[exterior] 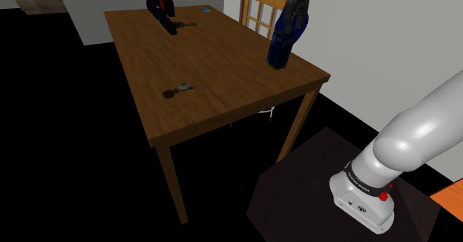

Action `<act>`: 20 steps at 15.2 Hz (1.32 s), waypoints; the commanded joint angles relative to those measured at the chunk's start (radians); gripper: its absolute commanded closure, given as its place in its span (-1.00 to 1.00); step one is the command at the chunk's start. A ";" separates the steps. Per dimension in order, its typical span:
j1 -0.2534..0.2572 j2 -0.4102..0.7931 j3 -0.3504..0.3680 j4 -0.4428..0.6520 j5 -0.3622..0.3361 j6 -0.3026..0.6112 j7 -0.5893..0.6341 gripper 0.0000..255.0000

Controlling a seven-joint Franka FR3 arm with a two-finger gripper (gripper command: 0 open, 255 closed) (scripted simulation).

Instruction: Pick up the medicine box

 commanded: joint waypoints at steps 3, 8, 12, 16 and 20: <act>0.000 -0.004 0.000 -0.054 0.001 0.051 -0.001 -1.00; 0.000 -0.010 0.000 -0.096 0.001 0.086 -0.001 1.00; 0.000 -0.010 0.000 -0.095 0.001 0.086 -0.001 1.00; 0.000 -0.009 0.000 -0.094 0.001 0.086 -0.001 1.00; 0.000 -0.003 0.000 -0.047 0.001 0.045 -0.001 1.00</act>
